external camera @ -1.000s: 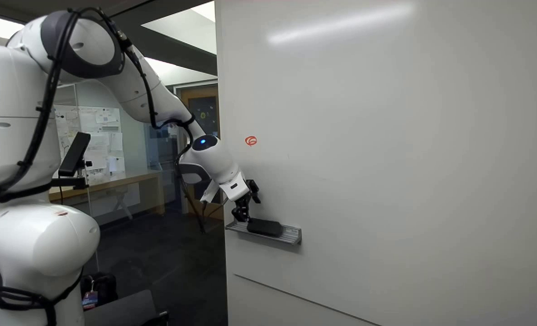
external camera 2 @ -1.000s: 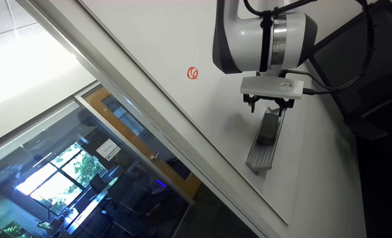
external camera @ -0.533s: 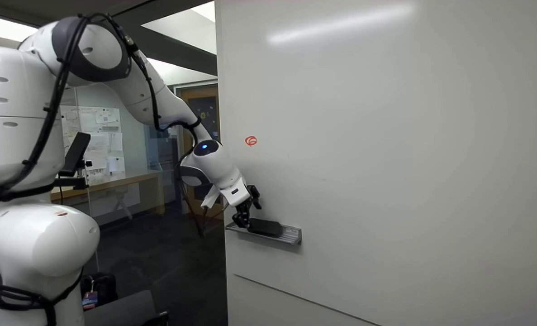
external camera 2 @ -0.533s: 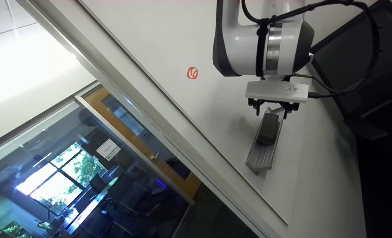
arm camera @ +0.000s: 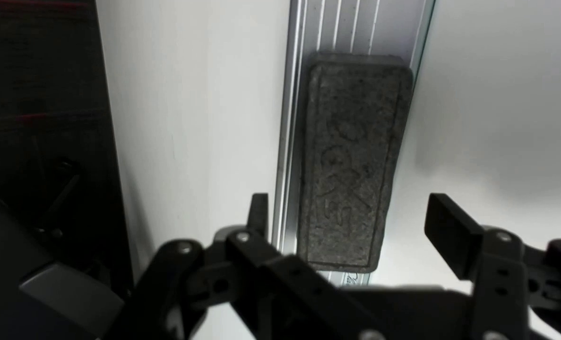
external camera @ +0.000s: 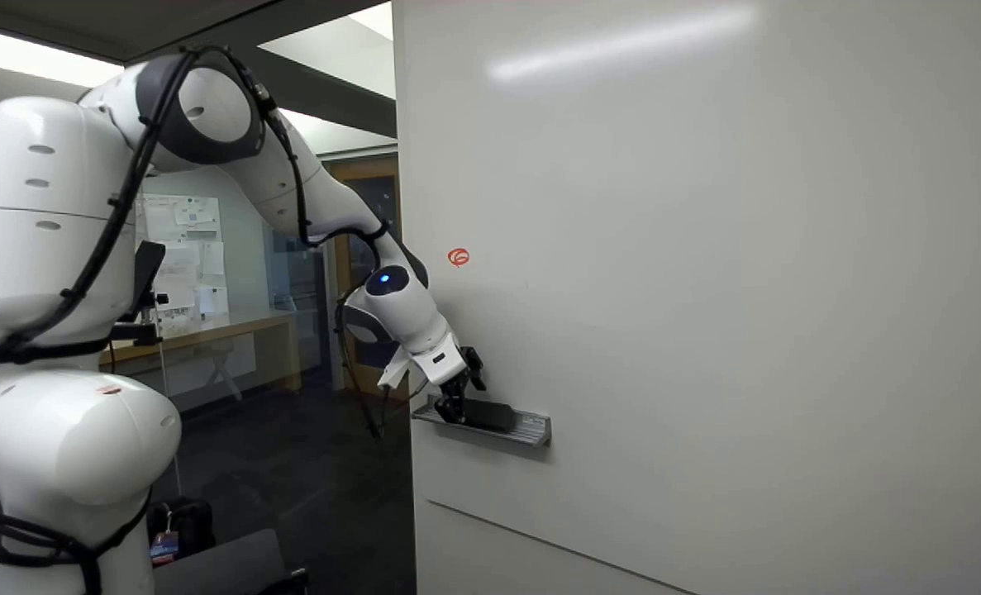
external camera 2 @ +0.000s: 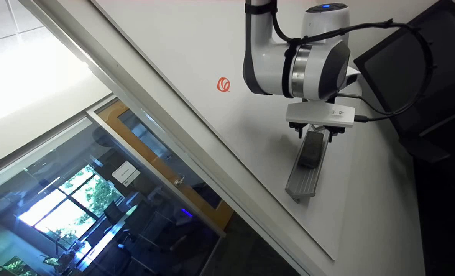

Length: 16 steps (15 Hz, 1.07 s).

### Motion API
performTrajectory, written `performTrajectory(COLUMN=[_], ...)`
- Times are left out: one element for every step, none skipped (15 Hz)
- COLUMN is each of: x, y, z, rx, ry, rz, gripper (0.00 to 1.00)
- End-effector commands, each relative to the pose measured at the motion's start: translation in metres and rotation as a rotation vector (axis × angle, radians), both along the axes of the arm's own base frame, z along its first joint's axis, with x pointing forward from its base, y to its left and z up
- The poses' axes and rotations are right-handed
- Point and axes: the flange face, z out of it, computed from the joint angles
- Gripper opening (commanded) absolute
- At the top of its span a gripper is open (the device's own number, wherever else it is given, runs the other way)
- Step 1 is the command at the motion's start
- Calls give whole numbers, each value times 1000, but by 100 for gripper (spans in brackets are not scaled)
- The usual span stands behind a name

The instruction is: Use the duster to erase the board

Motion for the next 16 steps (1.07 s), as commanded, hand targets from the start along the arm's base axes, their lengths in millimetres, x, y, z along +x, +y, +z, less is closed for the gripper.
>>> performTrajectory(x=[18,21,23,26,28,30,32,34,32,30,28,26,23,20,17,14], y=[-2,-2,-3,-4,-6,-7,-10,-11,-13,-13,-14,-14,-15,-15,-15,-16], z=[-11,-14,-18,-21,-25,-29,-33,-38,-40,-41,-42,-41,-40,-38,-34,-33], rx=[12,13,12,13,13,16,18,24,24,26,26,23,21,18,15,11], ry=[-7,-7,-8,-10,-11,-14,-16,-21,-25,-34,-41,-52,-61,-74,-87,-96], rz=[-4,-7,-9,-12,-14,-15,-15,-14,-16,-14,-11,-9,-7,-2,2,5], gripper=[85,85,84,79,76,66,56,49,44,44,44,41,41,40,38,34])
